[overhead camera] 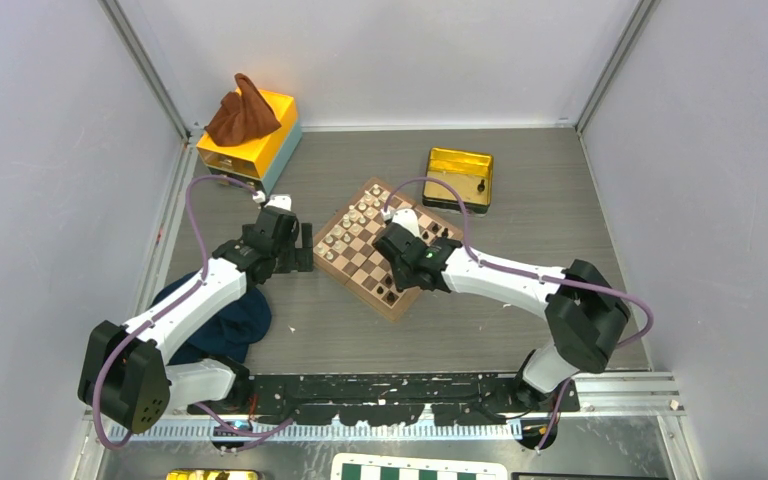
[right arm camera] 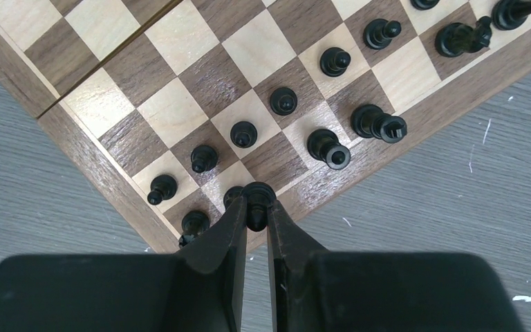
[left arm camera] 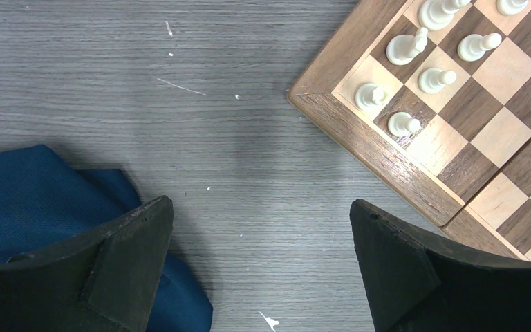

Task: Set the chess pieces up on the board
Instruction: Place the chess piece on the chessboard.

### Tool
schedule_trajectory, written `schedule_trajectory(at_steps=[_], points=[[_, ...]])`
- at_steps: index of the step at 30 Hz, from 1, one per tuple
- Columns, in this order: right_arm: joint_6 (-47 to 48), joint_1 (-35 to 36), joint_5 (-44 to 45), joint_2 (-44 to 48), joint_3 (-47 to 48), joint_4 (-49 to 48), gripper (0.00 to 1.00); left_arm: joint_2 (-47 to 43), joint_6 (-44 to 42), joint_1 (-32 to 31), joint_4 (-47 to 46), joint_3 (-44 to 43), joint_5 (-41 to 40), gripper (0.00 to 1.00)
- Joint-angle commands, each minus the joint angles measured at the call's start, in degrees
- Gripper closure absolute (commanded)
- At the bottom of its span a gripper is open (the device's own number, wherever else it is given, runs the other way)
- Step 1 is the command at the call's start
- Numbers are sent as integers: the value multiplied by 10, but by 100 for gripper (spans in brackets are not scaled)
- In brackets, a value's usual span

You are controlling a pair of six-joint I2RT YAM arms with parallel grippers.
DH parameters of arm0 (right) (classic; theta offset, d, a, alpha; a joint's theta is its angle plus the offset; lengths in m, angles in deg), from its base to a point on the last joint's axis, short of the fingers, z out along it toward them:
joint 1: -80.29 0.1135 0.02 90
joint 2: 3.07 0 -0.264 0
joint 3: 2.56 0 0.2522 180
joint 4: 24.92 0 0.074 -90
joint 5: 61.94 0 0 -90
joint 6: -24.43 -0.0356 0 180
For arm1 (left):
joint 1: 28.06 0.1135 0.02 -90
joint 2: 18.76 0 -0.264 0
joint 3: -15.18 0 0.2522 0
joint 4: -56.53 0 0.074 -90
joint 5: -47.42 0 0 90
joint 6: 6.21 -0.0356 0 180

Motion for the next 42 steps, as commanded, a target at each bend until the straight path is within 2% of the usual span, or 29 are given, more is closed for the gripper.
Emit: schedule_trajectory(at_steps=[1,42], points=[[-5,2,7,-10,3,-27,99,0,6,0,-16,-21,-7,0],[2,-30,-8,-50,-2,-42,99,16,4,0,-17,-22,-7,0]])
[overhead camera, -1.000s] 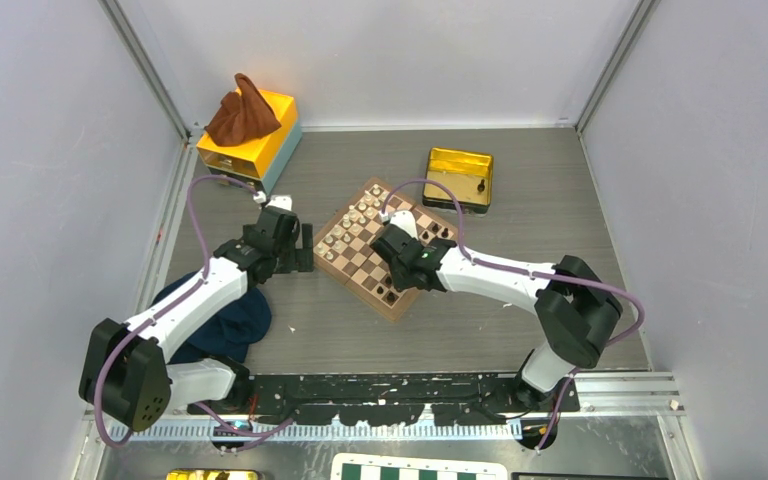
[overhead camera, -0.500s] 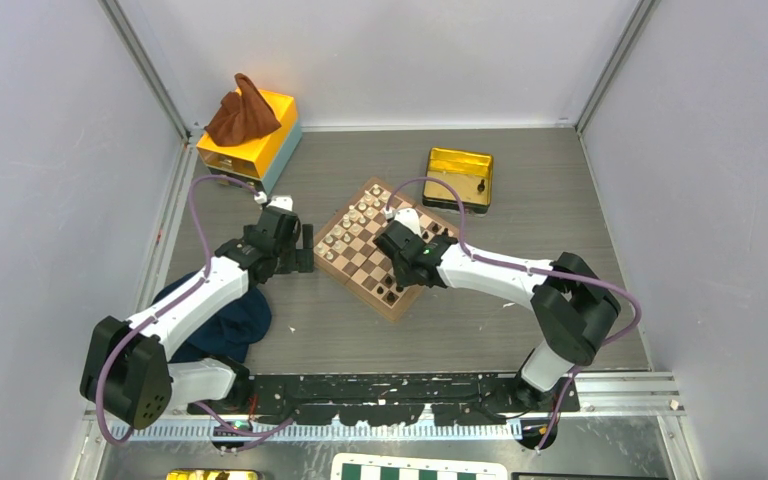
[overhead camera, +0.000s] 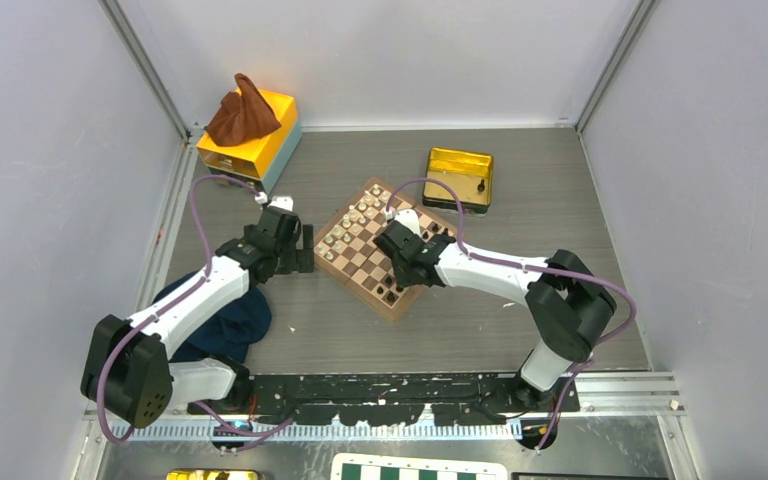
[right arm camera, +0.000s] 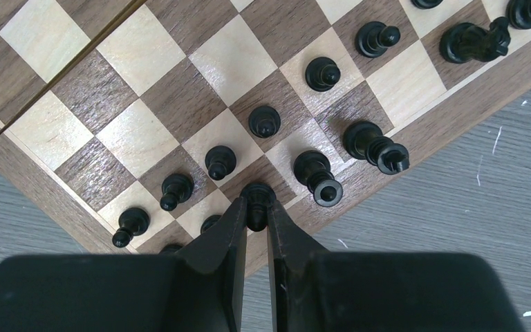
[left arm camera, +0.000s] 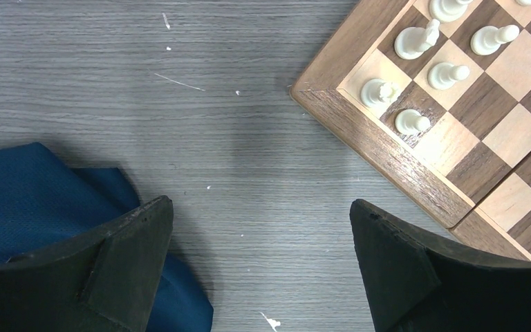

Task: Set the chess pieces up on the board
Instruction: Place the chess piece on the chessboard.

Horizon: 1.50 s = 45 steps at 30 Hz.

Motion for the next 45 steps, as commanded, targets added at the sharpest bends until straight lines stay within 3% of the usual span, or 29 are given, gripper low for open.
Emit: schedule_trajectory(at_steps=[1,8,27,45], points=[[0,-3,1,0,1,-17,99,1,4,0,-17,-22,-7,0],[-1,-5,-1,-2,3,-14,97,2,4,0,-17,-22,-7,0],[-3,-7,5,1,4,-9,79,3,4,0,-18,-22,-6,0],[-3,-7,12,12,5,-2,74,-1,5,0,-19,-22,-3,0]])
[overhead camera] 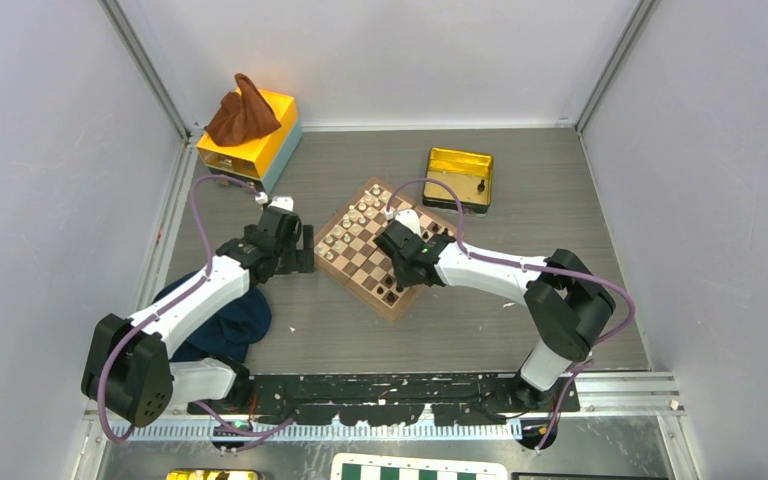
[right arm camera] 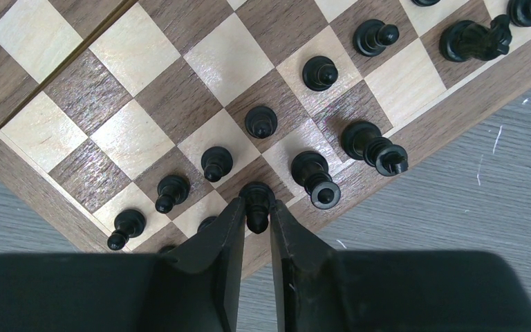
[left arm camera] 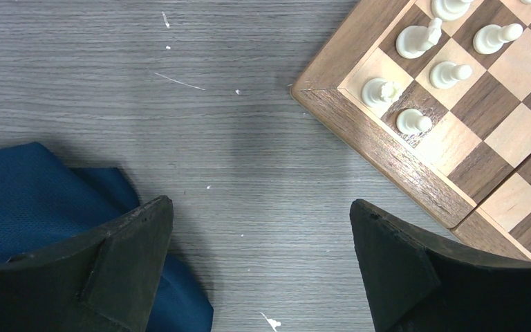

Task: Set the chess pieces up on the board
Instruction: Place the chess piece on the chessboard.

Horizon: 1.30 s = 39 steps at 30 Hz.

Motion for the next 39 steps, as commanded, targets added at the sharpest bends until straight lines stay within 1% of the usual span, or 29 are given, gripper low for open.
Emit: schedule_trajectory(at_steps=[1,29,39], points=[[-2,-2,15,17,5,-3,74,-4,5,0,-19,-21,-3,0],[-6,-2,12,32,10,7,71,-5,6,0,-20,-21,-1,0],[-3,-2,12,47,27,27,71,-5,7,0,-20,-21,-1,0]])
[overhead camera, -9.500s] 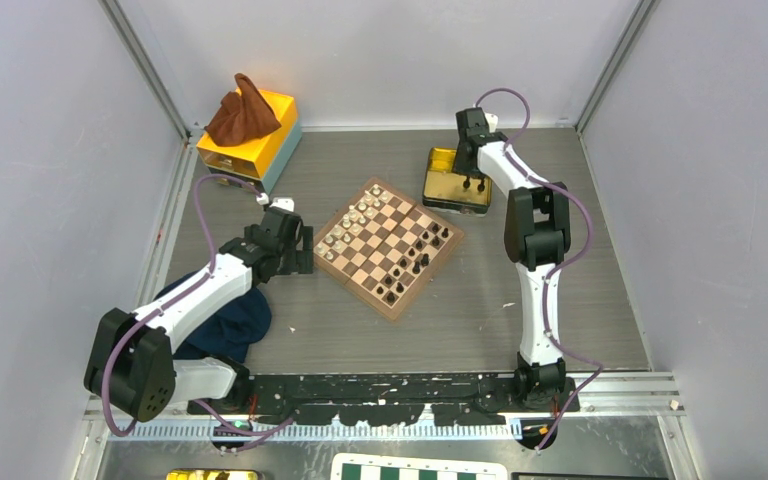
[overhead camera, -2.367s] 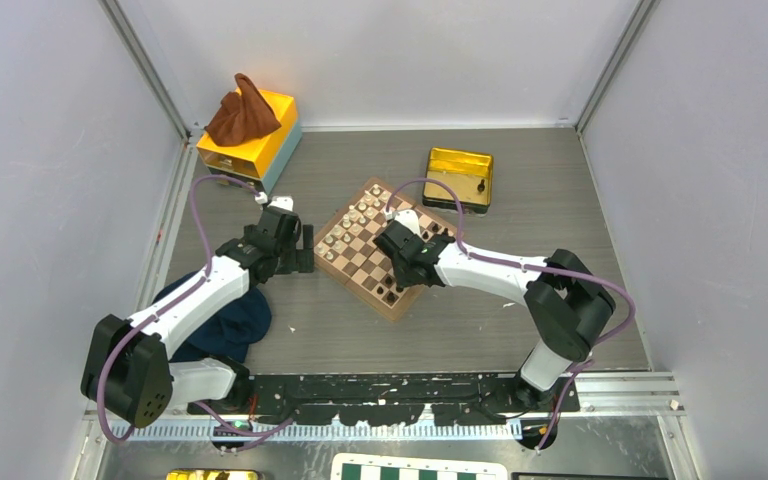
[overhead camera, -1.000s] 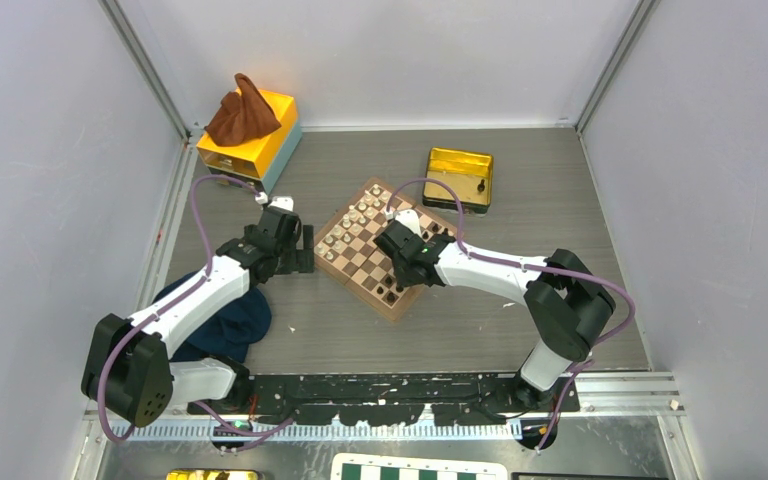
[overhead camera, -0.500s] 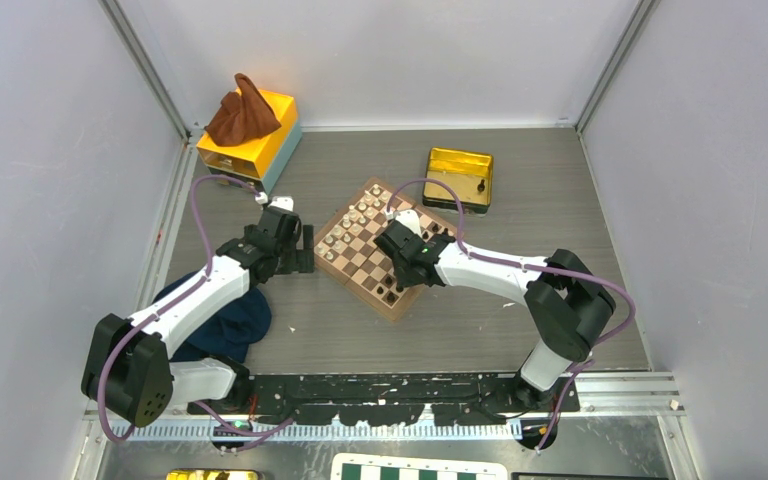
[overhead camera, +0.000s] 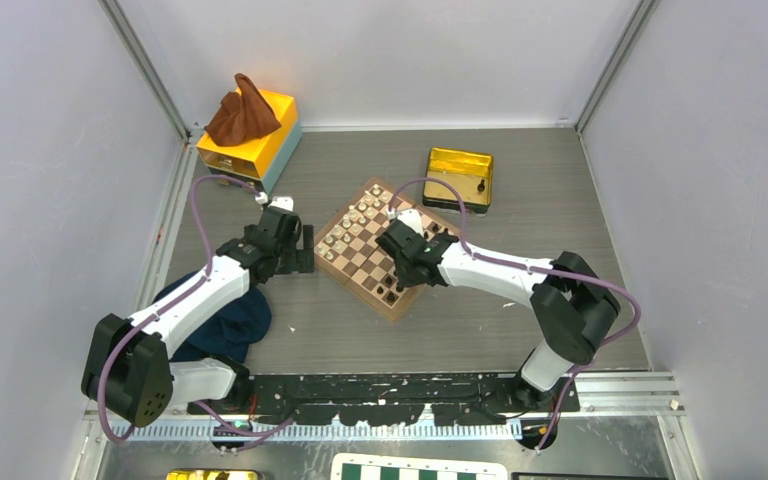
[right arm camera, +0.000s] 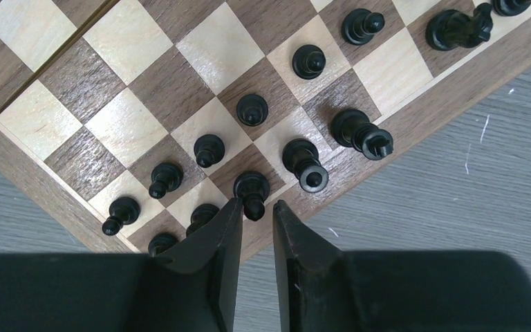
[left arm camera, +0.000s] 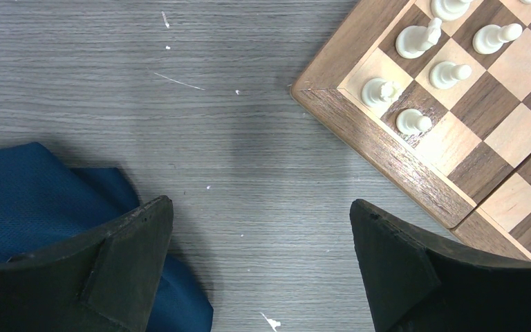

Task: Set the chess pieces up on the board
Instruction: Place the chess piece on the chessboard.

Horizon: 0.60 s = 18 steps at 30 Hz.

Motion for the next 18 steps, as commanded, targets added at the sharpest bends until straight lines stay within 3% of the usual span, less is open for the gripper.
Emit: schedule_trajectory(at_steps=[1,16,18], points=[[-3,-2,11,35,28,11,71,-5,7,0,-20,-21,-1,0],[5,-2,10,64,55,35,71,-4,7,0,-20,-21,0,0],[10,-2,17,70,70,43,66,-5,7,0,-20,-21,-1,0]])
